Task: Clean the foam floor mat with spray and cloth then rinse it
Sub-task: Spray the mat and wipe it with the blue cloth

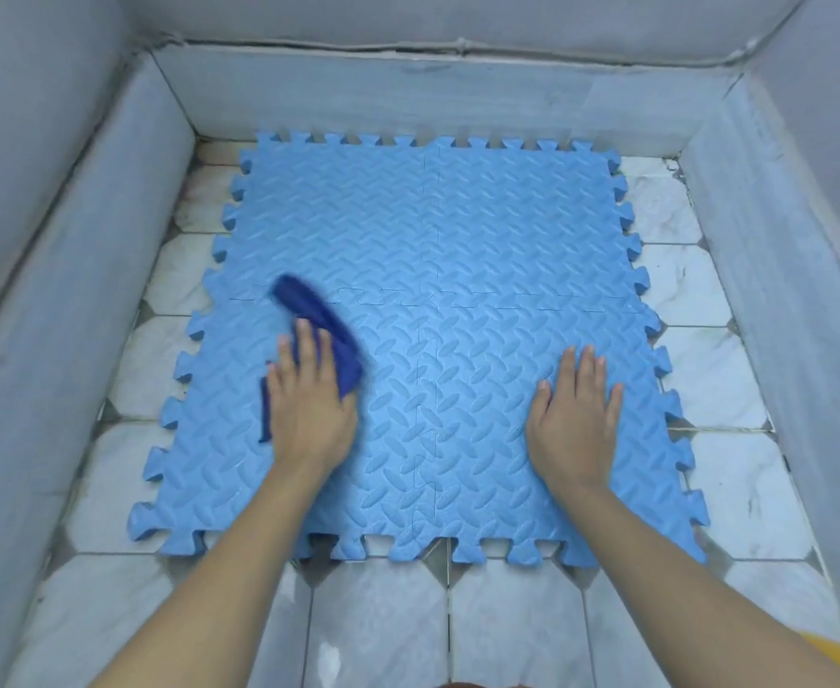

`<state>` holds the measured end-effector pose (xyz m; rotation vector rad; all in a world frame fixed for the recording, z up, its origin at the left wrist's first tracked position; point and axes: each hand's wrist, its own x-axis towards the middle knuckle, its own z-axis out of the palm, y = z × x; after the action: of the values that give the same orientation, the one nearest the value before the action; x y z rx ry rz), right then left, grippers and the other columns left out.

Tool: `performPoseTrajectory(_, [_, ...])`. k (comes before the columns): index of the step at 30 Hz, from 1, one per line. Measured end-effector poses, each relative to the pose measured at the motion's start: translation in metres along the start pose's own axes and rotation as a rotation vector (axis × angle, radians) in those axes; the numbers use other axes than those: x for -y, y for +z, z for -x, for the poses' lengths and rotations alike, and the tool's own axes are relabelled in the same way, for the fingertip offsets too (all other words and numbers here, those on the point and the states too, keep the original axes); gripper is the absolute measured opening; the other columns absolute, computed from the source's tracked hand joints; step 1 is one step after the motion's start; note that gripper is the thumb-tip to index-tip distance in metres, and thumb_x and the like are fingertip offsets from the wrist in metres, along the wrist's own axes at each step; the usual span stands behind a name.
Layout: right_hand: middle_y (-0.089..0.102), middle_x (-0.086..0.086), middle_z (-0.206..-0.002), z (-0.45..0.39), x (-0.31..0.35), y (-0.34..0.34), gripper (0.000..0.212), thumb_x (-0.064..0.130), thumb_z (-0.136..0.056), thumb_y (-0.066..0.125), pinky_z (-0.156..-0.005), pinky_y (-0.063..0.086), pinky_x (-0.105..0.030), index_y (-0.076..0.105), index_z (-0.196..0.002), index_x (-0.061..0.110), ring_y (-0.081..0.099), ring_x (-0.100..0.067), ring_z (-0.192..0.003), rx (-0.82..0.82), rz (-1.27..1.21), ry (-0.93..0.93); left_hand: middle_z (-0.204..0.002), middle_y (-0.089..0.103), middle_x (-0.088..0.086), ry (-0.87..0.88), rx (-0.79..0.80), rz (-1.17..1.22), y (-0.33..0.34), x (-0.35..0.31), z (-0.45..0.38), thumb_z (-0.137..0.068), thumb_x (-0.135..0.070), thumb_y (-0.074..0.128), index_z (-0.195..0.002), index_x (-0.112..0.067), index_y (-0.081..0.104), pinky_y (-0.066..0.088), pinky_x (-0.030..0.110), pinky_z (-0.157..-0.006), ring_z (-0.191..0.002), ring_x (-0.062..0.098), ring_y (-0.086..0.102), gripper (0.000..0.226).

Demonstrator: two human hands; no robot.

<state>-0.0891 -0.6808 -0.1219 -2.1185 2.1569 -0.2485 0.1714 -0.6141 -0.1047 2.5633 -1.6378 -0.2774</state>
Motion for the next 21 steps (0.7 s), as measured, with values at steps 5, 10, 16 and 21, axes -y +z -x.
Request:
performPoseTrajectory(5, [0.020, -0.012, -0.162, 0.000, -0.002, 0.002, 0.056, 0.029, -0.103, 0.032, -0.122, 0.004, -0.047, 0.025, -0.153, 0.007, 0.012, -0.025, -0.151, 0.003, 0.003, -0.015, -0.159, 0.015, 0.011, 0.173, 0.018, 0.051, 0.013, -0.044, -0.022, -0.086, -0.045, 0.021, -0.141, -0.008, 0.036, 0.007, 0.048, -0.117, -0.146, 0.033, 0.008, 0.068])
performPoseTrajectory(10, [0.018, -0.011, -0.162, 0.000, -0.003, 0.003, 0.056, 0.030, -0.102, 0.032, -0.122, 0.004, -0.047, 0.023, -0.154, 0.008, 0.010, -0.024, -0.151, -0.001, -0.009, -0.016, -0.161, 0.005, 0.008, 0.159, -0.037, 0.011, 0.015, -0.027, -0.089, -0.096, -0.047, 0.034, -0.152, -0.022, 0.015, 0.004, 0.050, -0.118, -0.146, 0.034, 0.003, 0.065])
performPoseTrajectory(16, [0.016, -0.010, -0.163, -0.001, -0.004, 0.005, 0.058, 0.035, -0.101, 0.024, -0.122, 0.005, -0.048, 0.019, -0.155, 0.017, 0.009, -0.024, -0.151, -0.008, 0.019, -0.029, -0.161, 0.001, 0.006, 0.131, -0.046, 0.005, 0.012, -0.019, -0.116, -0.096, -0.052, 0.030, -0.152, -0.026, 0.013, 0.004, 0.047, -0.117, -0.147, 0.031, 0.003, 0.065])
performPoseTrajectory(21, [0.011, -0.007, -0.164, -0.003, -0.002, -0.003, 0.058, 0.041, -0.098, 0.015, -0.121, 0.004, -0.049, 0.015, -0.155, 0.033, 0.006, -0.024, -0.152, 0.083, 0.037, -0.027, -0.160, -0.011, 0.003, 0.149, 0.190, 0.001, -0.022, -0.017, -0.114, -0.089, -0.064, 0.036, -0.153, -0.031, 0.004, 0.004, 0.046, -0.118, -0.147, 0.027, -0.005, 0.078])
